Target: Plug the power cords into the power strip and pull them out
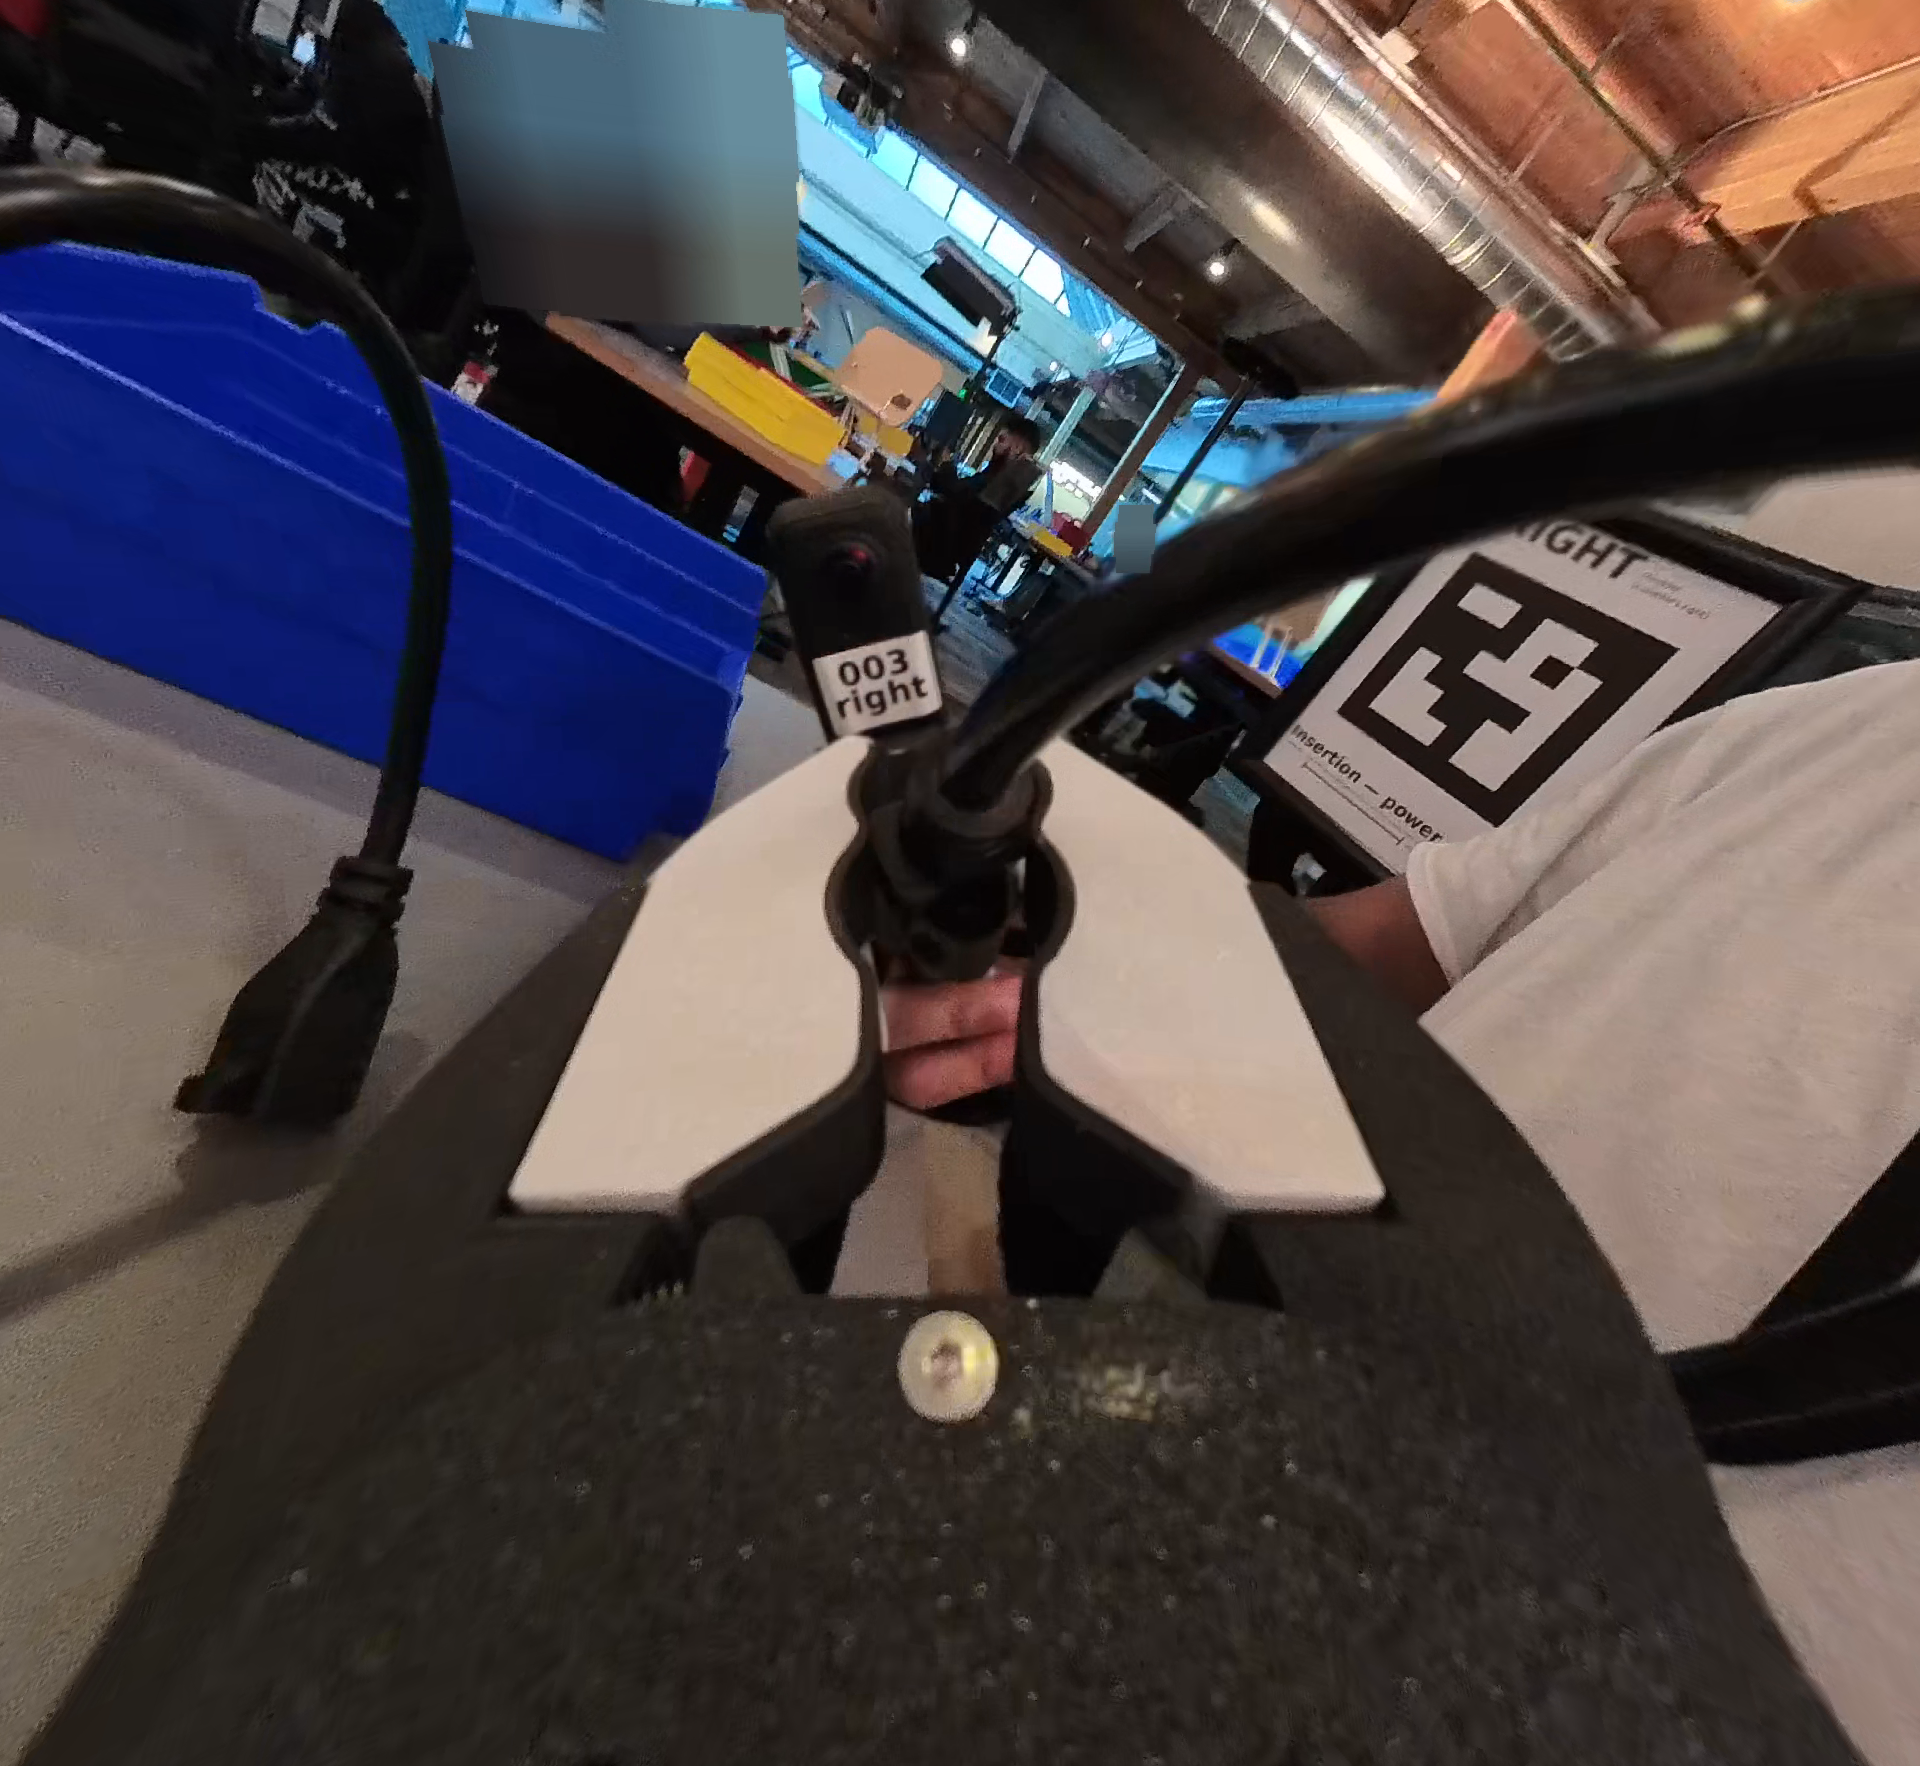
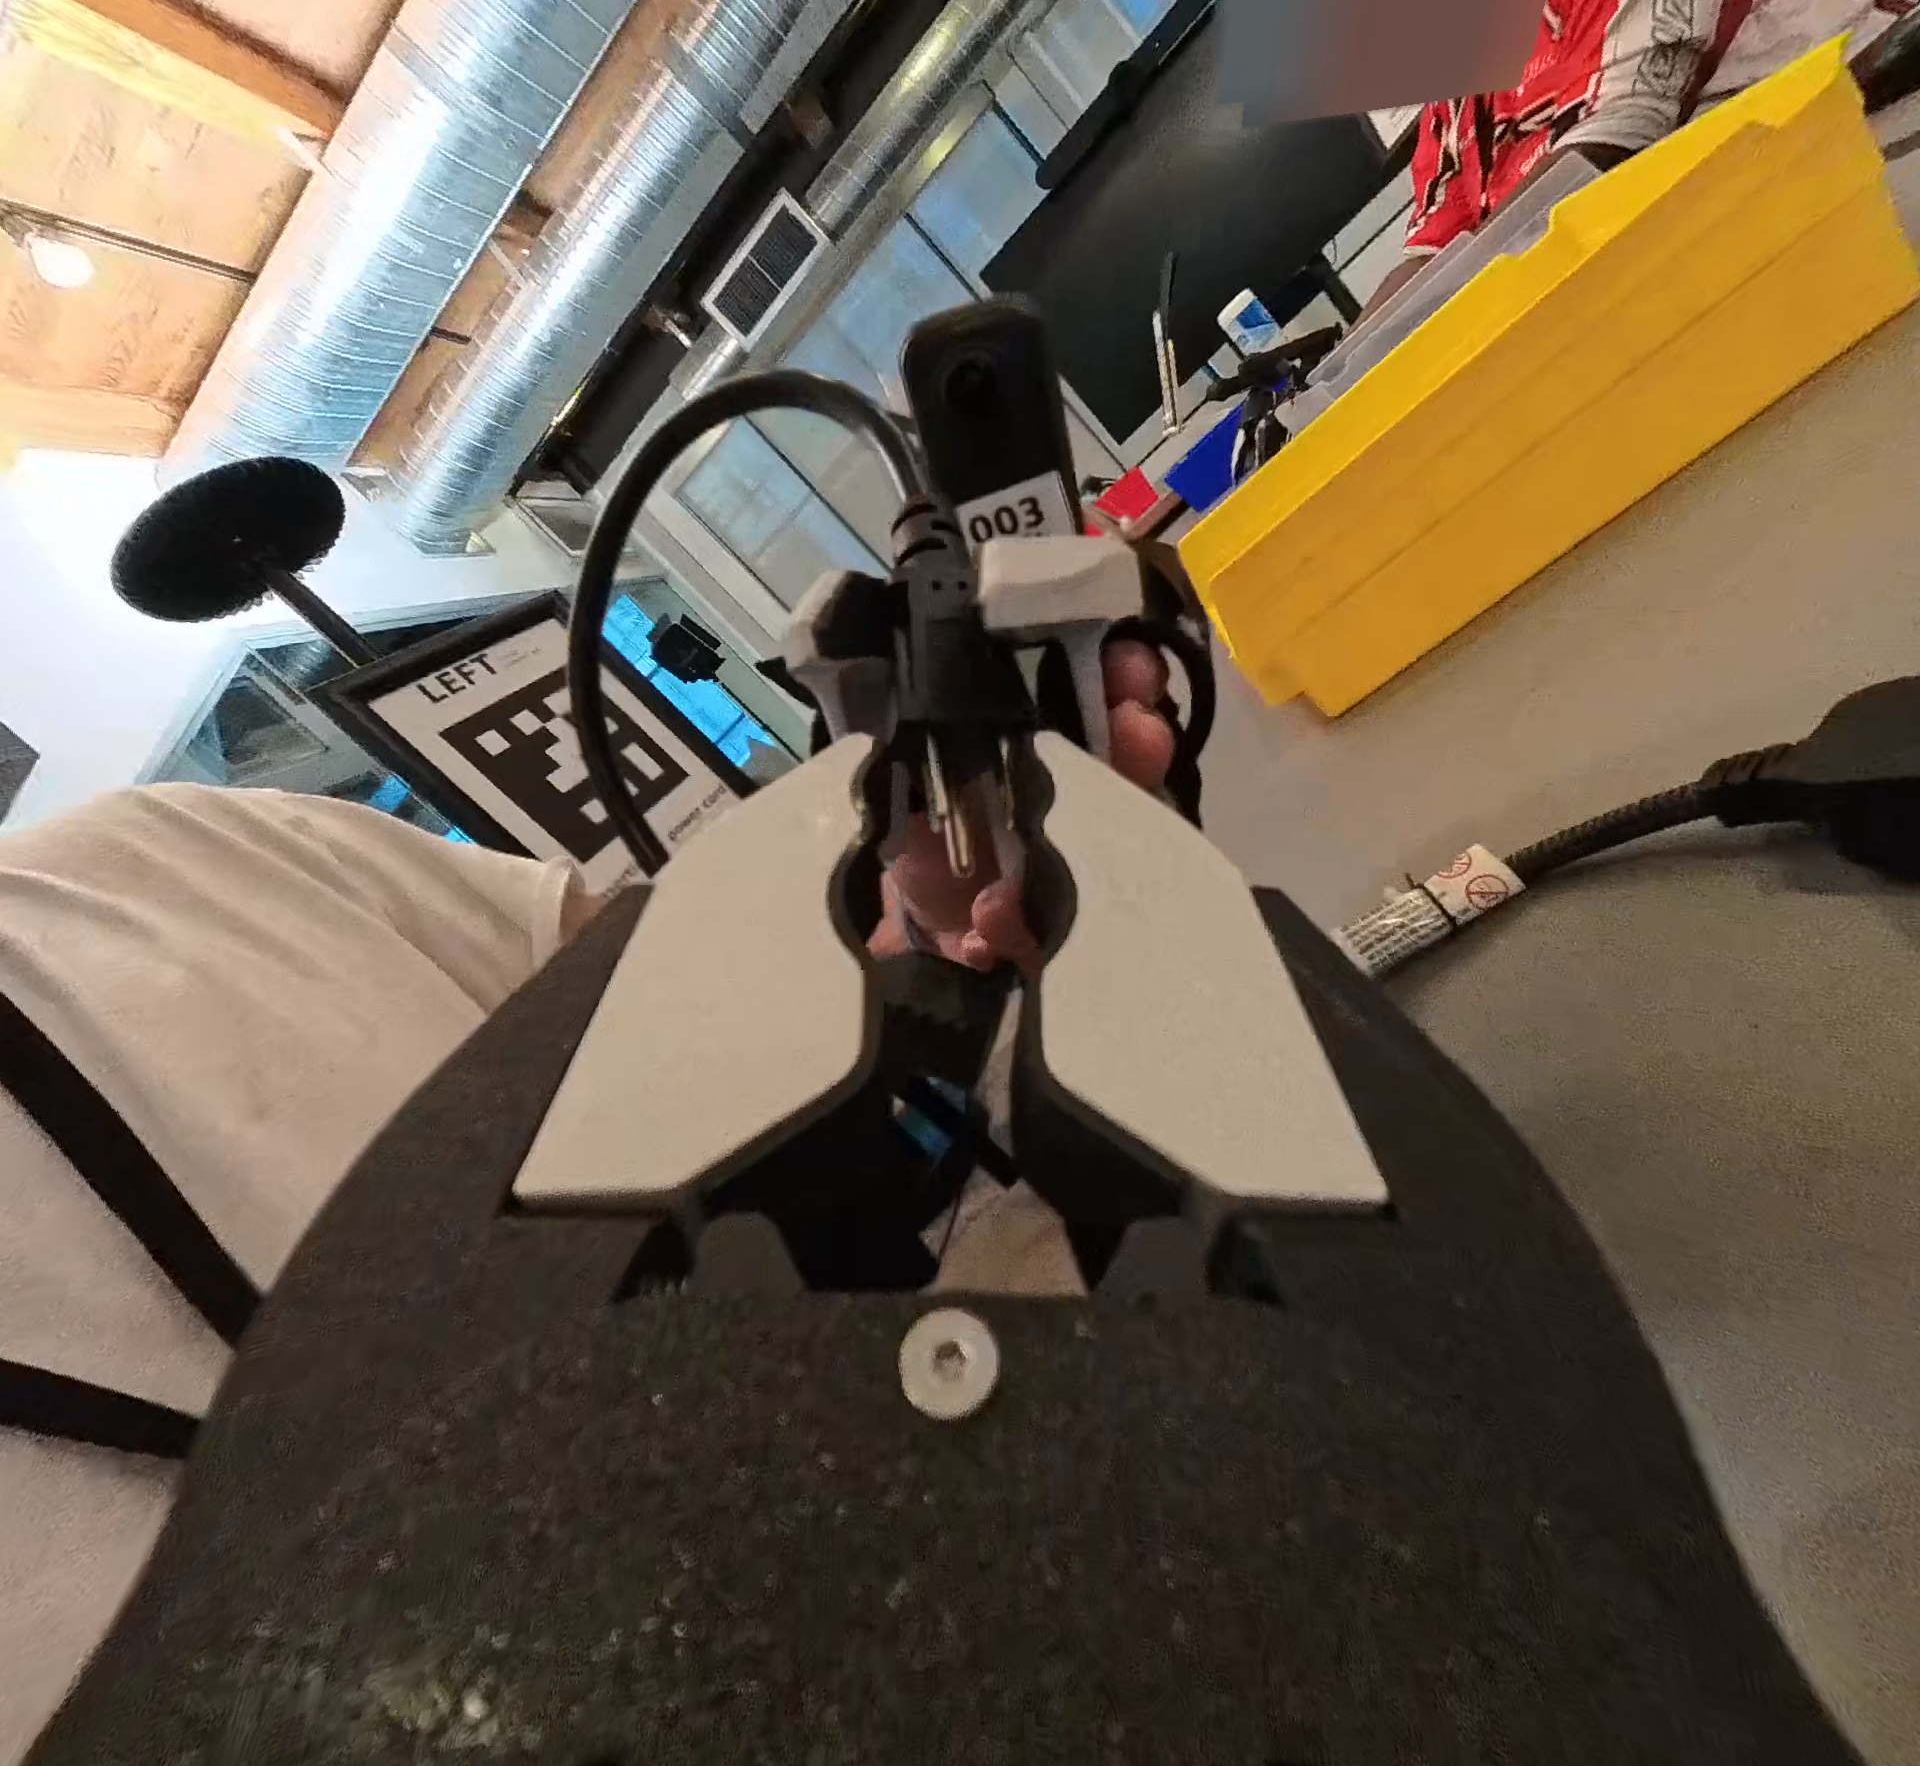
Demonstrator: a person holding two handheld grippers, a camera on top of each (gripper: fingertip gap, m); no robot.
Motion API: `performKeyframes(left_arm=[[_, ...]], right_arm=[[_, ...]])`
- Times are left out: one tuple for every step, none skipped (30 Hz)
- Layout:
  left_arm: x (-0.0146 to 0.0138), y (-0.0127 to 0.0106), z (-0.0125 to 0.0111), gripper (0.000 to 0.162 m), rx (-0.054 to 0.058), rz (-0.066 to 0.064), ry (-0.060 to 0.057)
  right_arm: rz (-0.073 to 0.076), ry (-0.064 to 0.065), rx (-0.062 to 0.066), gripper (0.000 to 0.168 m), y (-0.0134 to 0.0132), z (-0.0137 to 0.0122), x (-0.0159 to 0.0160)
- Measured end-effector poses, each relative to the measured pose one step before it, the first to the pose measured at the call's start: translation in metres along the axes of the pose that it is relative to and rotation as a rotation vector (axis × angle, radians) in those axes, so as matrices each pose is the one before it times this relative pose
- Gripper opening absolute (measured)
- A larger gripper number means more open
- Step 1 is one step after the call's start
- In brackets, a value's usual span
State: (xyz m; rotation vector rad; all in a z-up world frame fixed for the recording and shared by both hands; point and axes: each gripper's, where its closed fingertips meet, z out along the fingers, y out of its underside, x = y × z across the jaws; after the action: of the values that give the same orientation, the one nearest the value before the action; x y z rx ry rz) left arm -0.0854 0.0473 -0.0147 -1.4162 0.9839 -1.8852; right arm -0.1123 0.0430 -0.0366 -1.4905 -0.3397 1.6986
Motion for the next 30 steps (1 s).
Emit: performKeyframes(left_arm=[[-0.00354,0.00224,-0.00094,0.023,-0.0273,-0.004,-0.0247],[-0.00376,0.00251,-0.0022,0.023,-0.0279,0.0022,-0.0282],[-0.00399,0.00222,-0.00328,0.024,-0.0263,0.0014,-0.0293],[-0.00313,0.00166,-0.00403,0.028,-0.0213,0.0003,-0.0229],[-0.00473,0.00213,-0.00367,0.027,-0.0185,0.0018,-0.0305],[-0.0046,0.00452,-0.00158,0.035,-0.0307,0.0027,-0.0255],[-0.00043,0.00411,-0.0003,0.026,-0.0286,-0.0062,0.0055],[0.0009,0.00221,-0.00015,0.026,-0.0173,-0.0154,0.0171],[-0.0012,0.00192,-0.00076,0.026,-0.0231,-0.0063,-0.0003],[-0.00299,0.00164,-0.00109,0.03,-0.0247,0.0103,-0.0189],[-0.00215,0.00131,-0.00103,0.034,-0.0179,0.0211,-0.0193],[-0.00064,0.00072,-0.00077,0.035,-0.0098,0.0162,-0.0096],[0.00063,0.00034,-0.00035,0.035,-0.0031,0.007,0.001],[0.00179,0.00007,-0.00008,0.034,0.002,0.0055,0.0088],[0.00035,0.00005,-0.00001,0.035,0.0039,0.0064,-0.0001],[-0.00079,-0.00015,0.0002,0.036,0.004,0.0109,-0.0094],[0.00109,0.00012,0.00024,0.036,0.0031,0.0169,0.0029],[0.0023,0.00026,0.00022,0.034,0.0013,0.0162,0.0108],[0.00108,0.00004,0.00021,0.035,0.0013,0.0172,0.0012],[0.0015,0.00002,-0.00004,0.035,0.0001,0.023,0.0033],[0.00183,0.00073,-0.00068,0.032,-0.0054,0.0256,0.0053],[-0.00022,-0.00117,-0.00216,0.032,0.0046,0.0236,-0.0064],[-0.00059,-0.00267,-0.00324,0.033,0.0138,0.019,-0.0062],[-0.00077,-0.00221,-0.00373,0.027,0.0087,0.0073,-0.0025],[-0.00048,-0.00183,-0.00353,0.02,0.0052,0.003,0.0015],[0.00037,-0.00214,-0.00232,0.016,0.0096,0.0047,0.0029],[0.0021,-0.00166,-0.00016,0.016,0.0109,0.01,0.0093],[0.00265,0.00056,0.00186,0.019,-0.0013,0.0108,0.0099],[0.00101,0.00275,0.00339,0.022,-0.0169,0.0096,-0.0046],[0.00165,0.004,0.00379,0.026,-0.025,0.0127,-0.0029]], right_arm=[[-0.0135,0.0184,-0.0058,0.022,0.00015,-0.00168,0.002],[-0.015,0.0254,-0.0156,0.022,0.00092,-0.00141,0.0026],[-0.0299,0.0286,-0.0139,0.021,0.00055,-0.00194,0.00266],[-0.029,0.0308,-0.0144,0.017,0.00051,-0.00257,0.00329],[-0.0097,0.025,0.0031,0.015,-0.00206,-0.00417,0.00355],[-0.0049,-0.0004,-0.0129,0.014,-0.00005,-0.0021,0.00096],[-0.0226,0.0192,-0.0276,0.014,0.00282,-0.00018,0.00267],[-0.0292,0.0168,-0.02,0.014,0.00244,0.00041,0.00181],[-0.0042,0.0083,-0.0079,0.014,0.00082,0.00005,0.00107],[-0.0114,0.0085,-0.0098,0.014,0.00097,-0.00041,0.00117],[-0.0152,0.0011,-0.0085,0.014,0.0008,-0.0003,-0.00019],[-0.0084,-0.0015,-0.0087,0.014,0.00092,-0.00019,-0.00047],[-0.0056,-0.0035,-0.0022,0.014,0.00018,-0.00029,-0.00059],[-0.0024,-0.0068,0.0008,0.014,-0.00027,-0.00054,-0.00068],[0.0044,-0.0106,-0.0007,0.014,-0.00015,-0.00051,-0.0005],[0.0055,-0.0083,-0.0025,0.014,0.0,-0.00055,0.00001],[0.0048,-0.0086,-0.0027,0.014,0.0,-0.00044,-0.0003],[0.0062,-0.0123,-0.0082,0.014,0.00088,-0.0002,-0.00105],[0.0084,-0.011,-0.004,0.014,0.0004,-0.00052,-0.00086],[0.0107,-0.0142,0.0048,0.014,-0.00069,-0.00084,-0.00128],[0.0085,-0.0141,-0.0042,0.014,0.00065,-0.00067,-0.00146],[0.0004,0.0002,-0.0044,0.014,0.00056,-0.00131,0.00023],[0.0016,-0.0013,0.0049,0.014,-0.00119,-0.00265,0.00028],[0.0049,-0.0128,0.0049,0.014,-0.00145,-0.00326,-0.00103],[0.0012,-0.0022,0.0048,0.014,-0.00158,-0.00329,0.00022],[-0.0062,0.0072,0.0005,0.014,-0.00058,-0.00206,0.00123],[-0.0036,0.0027,-0.0103,0.014,0.00143,0.00018,0.0006],[-0.0003,-0.0001,-0.0068,0.014,0.00145,0.00168,0.00003],[0.0013,-0.0028,-0.0061,0.014,0.00153,0.0022,-0.00046],[0.0019,-0.0055,-0.0152,0.014,0.00287,0.00248,-0.00066]])
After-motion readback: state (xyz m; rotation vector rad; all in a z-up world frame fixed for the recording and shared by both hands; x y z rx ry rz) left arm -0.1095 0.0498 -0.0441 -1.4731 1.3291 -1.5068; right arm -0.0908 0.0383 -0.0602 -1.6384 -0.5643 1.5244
